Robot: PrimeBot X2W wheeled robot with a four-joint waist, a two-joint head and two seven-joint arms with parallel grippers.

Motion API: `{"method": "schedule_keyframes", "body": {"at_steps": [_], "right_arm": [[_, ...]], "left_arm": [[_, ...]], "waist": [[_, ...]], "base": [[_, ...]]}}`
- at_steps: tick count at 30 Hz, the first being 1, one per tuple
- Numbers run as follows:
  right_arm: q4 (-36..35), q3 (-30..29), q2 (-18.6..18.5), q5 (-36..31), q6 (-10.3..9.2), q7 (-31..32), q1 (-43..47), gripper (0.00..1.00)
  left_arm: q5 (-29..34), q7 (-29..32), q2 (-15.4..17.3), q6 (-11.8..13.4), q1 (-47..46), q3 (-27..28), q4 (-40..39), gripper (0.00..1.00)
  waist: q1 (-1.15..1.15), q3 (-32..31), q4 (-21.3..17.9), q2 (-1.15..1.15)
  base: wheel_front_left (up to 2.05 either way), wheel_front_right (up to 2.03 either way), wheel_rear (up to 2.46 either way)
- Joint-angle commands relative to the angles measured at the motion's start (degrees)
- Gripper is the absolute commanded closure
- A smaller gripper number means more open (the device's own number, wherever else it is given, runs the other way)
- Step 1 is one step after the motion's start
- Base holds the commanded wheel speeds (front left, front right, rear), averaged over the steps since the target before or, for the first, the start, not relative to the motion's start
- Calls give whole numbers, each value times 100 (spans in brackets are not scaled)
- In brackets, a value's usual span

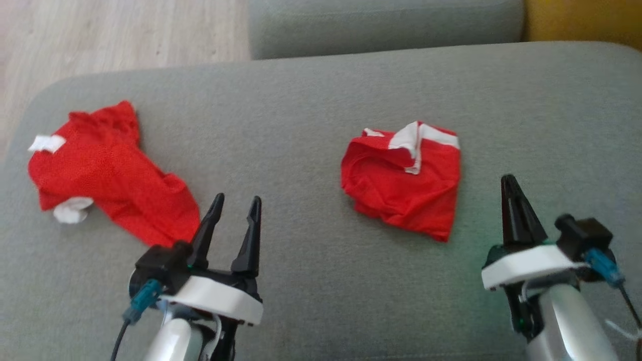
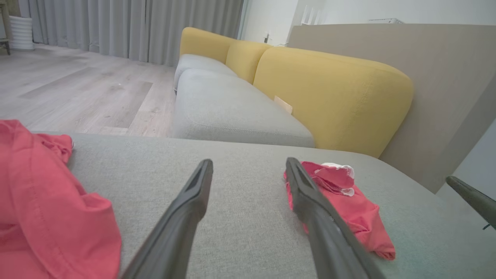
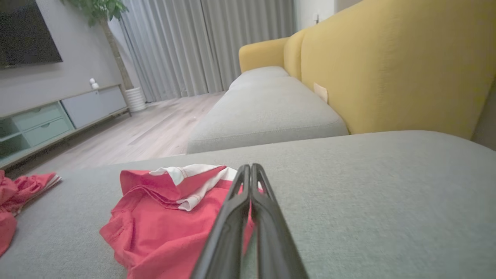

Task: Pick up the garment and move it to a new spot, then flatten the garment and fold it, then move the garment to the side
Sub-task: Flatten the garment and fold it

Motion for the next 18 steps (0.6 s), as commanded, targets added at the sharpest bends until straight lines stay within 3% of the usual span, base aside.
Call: {"method": "schedule_keyframes", "body": {"at_steps": [1, 13, 18], "right_arm": [[-37, 112, 4, -106, -4, -3, -480, 100], [1837, -155, 5, -655, -4, 506, -1575, 100], [2481, -119, 5, -703, -4, 390, -1817, 100]], "left_arm": [[61, -45, 17, -26, -361, 139, -163, 0], [30, -45, 17, -68, -620, 35, -83, 0], [-4, -45, 17, -47, -663, 24, -81, 0]], "waist": [[0, 217, 238, 0], [0, 643, 978, 0], [0, 687, 1133, 0]], "base": [[0, 0, 0], [0, 0, 0], [0, 0, 0]]}}
